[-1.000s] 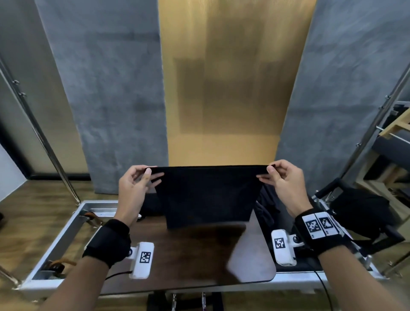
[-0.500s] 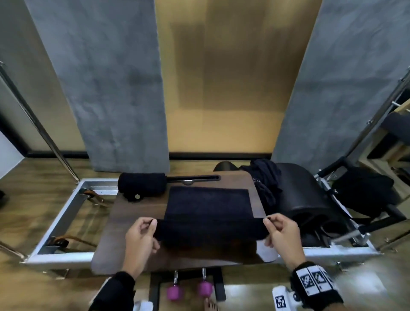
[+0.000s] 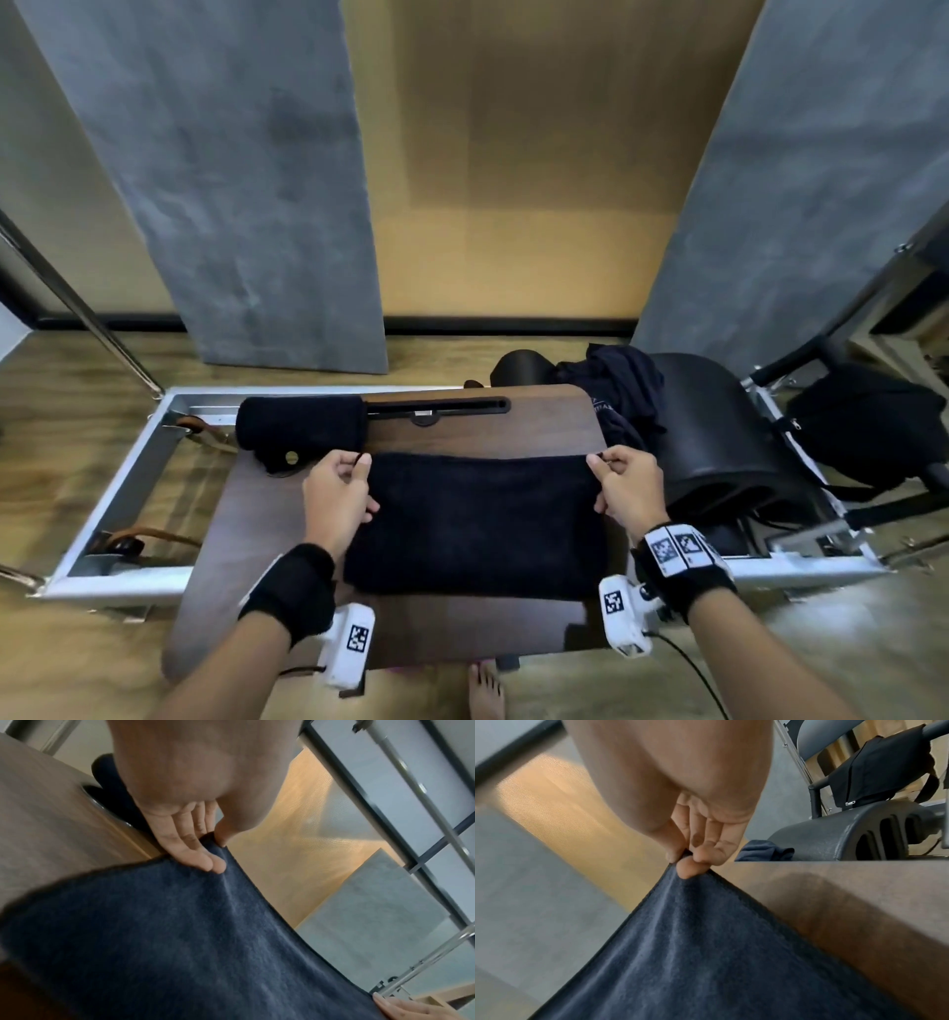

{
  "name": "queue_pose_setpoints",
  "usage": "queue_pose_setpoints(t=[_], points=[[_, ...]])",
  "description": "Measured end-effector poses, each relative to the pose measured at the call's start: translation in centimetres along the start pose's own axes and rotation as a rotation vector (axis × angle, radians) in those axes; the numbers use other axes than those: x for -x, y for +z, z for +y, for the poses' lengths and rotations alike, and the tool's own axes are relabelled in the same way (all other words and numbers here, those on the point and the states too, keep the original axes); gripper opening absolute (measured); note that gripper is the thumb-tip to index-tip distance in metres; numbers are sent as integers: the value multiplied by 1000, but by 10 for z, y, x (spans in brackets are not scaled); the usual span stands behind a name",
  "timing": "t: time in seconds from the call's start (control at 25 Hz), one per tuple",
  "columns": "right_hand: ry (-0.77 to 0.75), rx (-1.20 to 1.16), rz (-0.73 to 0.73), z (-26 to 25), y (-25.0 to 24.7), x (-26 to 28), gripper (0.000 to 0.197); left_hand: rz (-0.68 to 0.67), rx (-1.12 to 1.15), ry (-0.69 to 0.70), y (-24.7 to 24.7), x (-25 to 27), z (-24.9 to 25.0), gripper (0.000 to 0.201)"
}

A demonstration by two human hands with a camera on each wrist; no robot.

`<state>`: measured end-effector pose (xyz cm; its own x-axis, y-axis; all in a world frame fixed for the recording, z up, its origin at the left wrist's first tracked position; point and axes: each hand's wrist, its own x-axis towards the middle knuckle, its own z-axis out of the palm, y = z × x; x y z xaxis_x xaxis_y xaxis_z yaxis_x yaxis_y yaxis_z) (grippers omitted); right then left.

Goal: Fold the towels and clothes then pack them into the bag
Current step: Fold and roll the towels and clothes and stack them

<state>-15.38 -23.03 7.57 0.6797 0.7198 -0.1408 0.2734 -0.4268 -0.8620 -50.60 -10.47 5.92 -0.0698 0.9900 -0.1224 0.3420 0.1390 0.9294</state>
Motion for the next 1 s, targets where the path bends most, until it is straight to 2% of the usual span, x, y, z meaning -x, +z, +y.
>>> queue_pose_setpoints(t=[0.16, 0.24, 0.32, 0.36, 0.44, 0.52, 0.6, 0.72, 0.8, 0.92, 1.0], points=[[40, 91, -16, 10, 12, -14, 6, -24, 31, -28, 21, -14, -10, 6], [-121, 135, 60, 15, 12, -10, 13, 15, 2, 108, 27, -5, -9, 16], [-342, 199, -1, 18, 13, 3, 23, 16, -112, 331, 32, 17, -5, 18], [-406, 220, -86, 19, 15, 11, 25, -34, -169, 436, 37, 32, -4, 14], [-456, 280, -243, 21, 15, 22, 24, -238, -285, 584, 47, 67, -4, 7], [-486, 358, -286, 24, 12, 27, 20, -438, -475, 691, 55, 96, -9, 16], [-483, 442, -263, 26, 6, 36, 17, -496, -667, 780, 59, 111, -16, 28], [-480, 639, -217, 32, -3, 63, 15, -412, -776, 806, 57, 110, -9, 37], [-551, 707, -228, 37, -2, 91, 14, -356, -859, 770, 54, 102, -6, 43], [-693, 596, -351, 42, 10, 132, 20, -437, -993, 657, 50, 100, -9, 55], [-740, 522, -415, 47, 19, 149, 26, -482, -931, 690, 43, 111, -19, 56]])
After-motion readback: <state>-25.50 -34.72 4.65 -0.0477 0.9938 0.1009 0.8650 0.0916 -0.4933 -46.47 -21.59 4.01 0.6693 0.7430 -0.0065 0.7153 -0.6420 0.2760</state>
